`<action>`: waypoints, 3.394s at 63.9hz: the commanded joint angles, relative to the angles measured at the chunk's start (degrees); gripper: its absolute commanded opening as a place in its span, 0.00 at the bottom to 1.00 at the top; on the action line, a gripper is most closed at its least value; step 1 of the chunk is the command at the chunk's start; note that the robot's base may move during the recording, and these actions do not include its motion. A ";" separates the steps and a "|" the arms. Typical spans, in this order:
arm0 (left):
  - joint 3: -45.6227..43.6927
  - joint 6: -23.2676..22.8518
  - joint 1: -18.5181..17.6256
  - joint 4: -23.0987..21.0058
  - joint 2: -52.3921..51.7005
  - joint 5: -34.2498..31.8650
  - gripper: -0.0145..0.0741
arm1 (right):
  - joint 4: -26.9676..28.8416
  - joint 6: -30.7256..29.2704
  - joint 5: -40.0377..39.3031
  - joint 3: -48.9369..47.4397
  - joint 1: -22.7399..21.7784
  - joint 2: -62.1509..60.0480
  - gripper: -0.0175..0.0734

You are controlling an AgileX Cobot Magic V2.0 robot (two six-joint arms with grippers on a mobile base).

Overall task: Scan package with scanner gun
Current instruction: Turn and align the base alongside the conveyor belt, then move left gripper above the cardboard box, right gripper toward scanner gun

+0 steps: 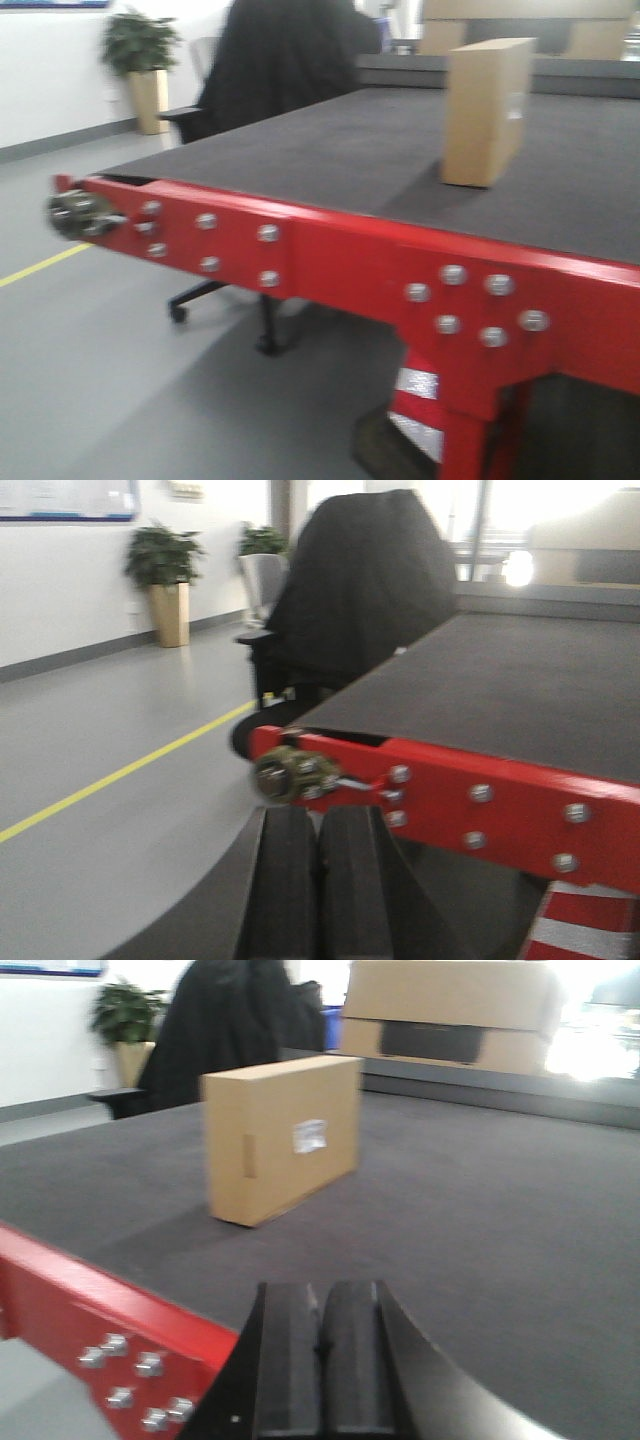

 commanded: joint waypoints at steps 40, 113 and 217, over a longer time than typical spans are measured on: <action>-0.25 -0.42 -0.31 -0.46 -0.25 -0.80 0.04 | -0.44 0.07 -1.61 -0.03 0.01 -0.18 0.02; -0.25 -0.42 -0.31 -0.46 -0.25 -0.80 0.04 | -0.44 0.07 -1.61 -0.03 0.01 -0.18 0.02; -0.25 -0.42 -0.30 -0.46 -0.25 -7.29 0.04 | -0.44 0.07 -6.71 -0.03 0.01 -0.18 0.02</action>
